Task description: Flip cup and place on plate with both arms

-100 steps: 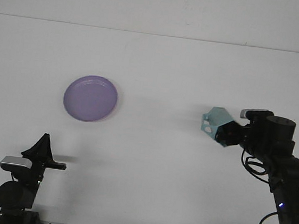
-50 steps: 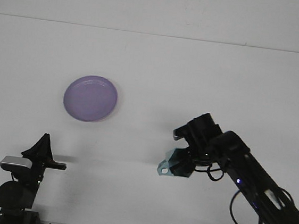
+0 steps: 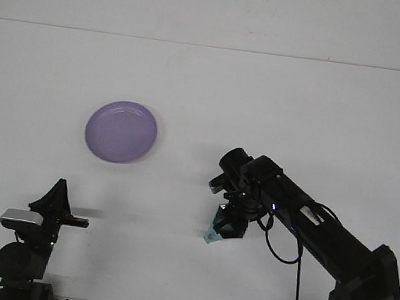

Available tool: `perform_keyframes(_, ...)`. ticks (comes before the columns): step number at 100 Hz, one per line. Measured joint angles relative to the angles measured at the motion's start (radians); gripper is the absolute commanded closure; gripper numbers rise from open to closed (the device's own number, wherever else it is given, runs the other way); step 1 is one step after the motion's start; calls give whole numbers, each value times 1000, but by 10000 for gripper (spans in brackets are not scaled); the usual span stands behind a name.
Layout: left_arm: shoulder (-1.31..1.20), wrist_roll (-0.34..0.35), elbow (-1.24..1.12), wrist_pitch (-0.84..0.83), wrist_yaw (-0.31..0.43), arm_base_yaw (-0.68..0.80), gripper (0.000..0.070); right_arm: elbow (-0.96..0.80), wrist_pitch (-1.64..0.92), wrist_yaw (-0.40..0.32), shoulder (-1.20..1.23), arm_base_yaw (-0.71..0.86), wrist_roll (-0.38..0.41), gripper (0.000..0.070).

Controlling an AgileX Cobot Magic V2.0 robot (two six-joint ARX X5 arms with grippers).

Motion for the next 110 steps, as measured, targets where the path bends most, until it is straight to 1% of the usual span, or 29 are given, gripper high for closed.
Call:
perform_keyframes(14, 0, 0, 0, 0, 0, 0, 688, 1, 3, -1, 2, 0, -18, 691)
perform_keyframes(18, 0, 0, 0, 0, 0, 0, 688, 1, 5, -1, 2, 1, -22, 669)
perform_keyframes(20, 0, 0, 0, 0, 0, 0, 688, 1, 6, -1, 2, 2, -24, 637)
perform_keyframes(23, 0, 0, 0, 0, 0, 0, 688, 1, 7, -1, 2, 2, -29, 562)
perform_keyframes(28, 0, 0, 0, 0, 0, 0, 688, 2, 6, -1, 2, 3, -37, 403)
perform_keyframes(31, 0, 0, 0, 0, 0, 0, 688, 2, 4, -2, 2, 5, -42, 322)
perform_keyframes(35, 0, 0, 0, 0, 0, 0, 688, 3, 5, -1, 2, 6, -46, 268)
perform_keyframes(59, 0, 0, 0, 0, 0, 0, 688, 35, -11, -1, -24, -31, -61, 266)
perform_keyframes(67, 0, -6, 0, 1, 0, 0, 688, 35, -3, -1, -100, -56, -61, 266)
perform_keyframes(76, 0, -30, 0, 8, 0, 0, 688, 42, 11, -2, -222, -97, -61, 266)
perform_keyframes(83, 0, -68, 0, 33, 7, 0, 688, 45, 46, -3, -320, -143, -61, 266)
perform_keyframes(90, 0, -122, 0, 63, 36, 0, 688, 45, 90, -5, -416, -200, -61, 266)
perform_keyframes(100, 0, -201, 0, 72, 104, 0, 688, 5, 216, -30, -558, -290, -60, 266)
perform_keyframes(110, 3, -275, 4, 69, 169, 0, 688, -103, 336, -34, -710, -379, -60, 266)
